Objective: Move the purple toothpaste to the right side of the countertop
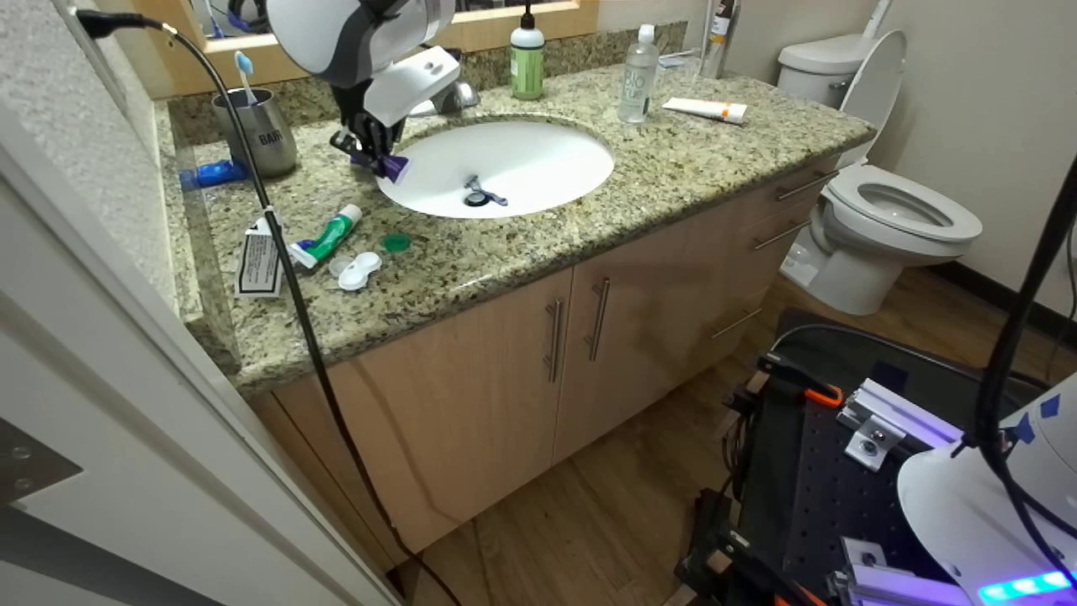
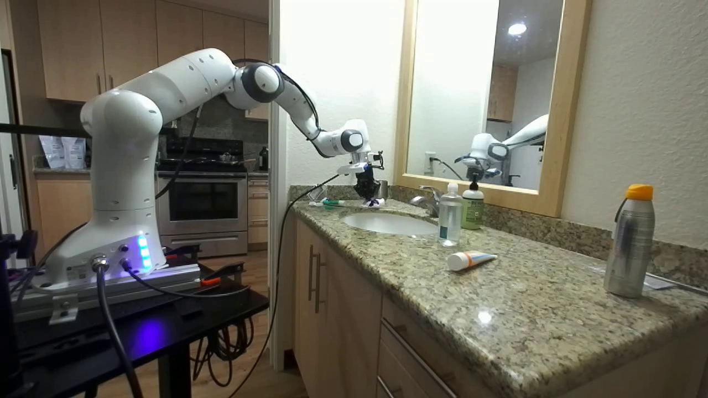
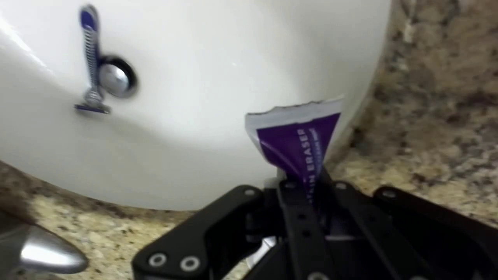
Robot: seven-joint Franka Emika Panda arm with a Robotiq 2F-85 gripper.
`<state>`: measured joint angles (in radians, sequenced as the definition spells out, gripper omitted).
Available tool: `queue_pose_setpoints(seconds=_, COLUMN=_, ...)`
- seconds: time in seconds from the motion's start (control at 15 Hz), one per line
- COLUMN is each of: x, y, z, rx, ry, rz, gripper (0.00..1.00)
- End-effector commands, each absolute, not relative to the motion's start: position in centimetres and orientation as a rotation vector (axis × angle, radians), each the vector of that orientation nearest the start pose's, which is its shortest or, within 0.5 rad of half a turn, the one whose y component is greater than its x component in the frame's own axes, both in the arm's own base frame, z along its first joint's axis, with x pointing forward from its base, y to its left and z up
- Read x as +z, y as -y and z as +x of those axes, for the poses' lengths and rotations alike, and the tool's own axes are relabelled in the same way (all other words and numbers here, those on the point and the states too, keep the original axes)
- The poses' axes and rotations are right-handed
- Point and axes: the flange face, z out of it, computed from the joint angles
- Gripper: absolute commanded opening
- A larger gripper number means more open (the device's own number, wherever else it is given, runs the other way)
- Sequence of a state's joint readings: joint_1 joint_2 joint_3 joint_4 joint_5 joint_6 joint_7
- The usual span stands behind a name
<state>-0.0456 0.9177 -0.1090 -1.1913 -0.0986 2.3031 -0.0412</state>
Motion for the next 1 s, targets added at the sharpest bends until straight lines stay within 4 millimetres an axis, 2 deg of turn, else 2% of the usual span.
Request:
queue_pose_setpoints(seconds=0.0, x=30.9, y=14.4, z=75.2, rx=-0.180, ry=-0.166, rz=-3.400, gripper=0.02)
queue_pose_setpoints(seconds=0.47, x=45.0, y=22.7, z=71.3, rx=-0.340, ry=-0.390, rz=-3.308, gripper=0.02)
queue_pose_setpoints(seconds=0.6, x=48.4, y=26.1, z=69.4, rx=-0.381, ry=-0.509, rz=-3.227, gripper=0.02)
queue_pose_setpoints(seconds=0.73, x=50.9, y=29.6, z=67.1, rx=-0.419, ry=-0.648, rz=-3.131, gripper=0.02)
queue_pose_setpoints(seconds=0.93, x=53.4, y=36.5, z=62.6, rx=-0.442, ry=-0.899, rz=-2.976, gripper=0.02)
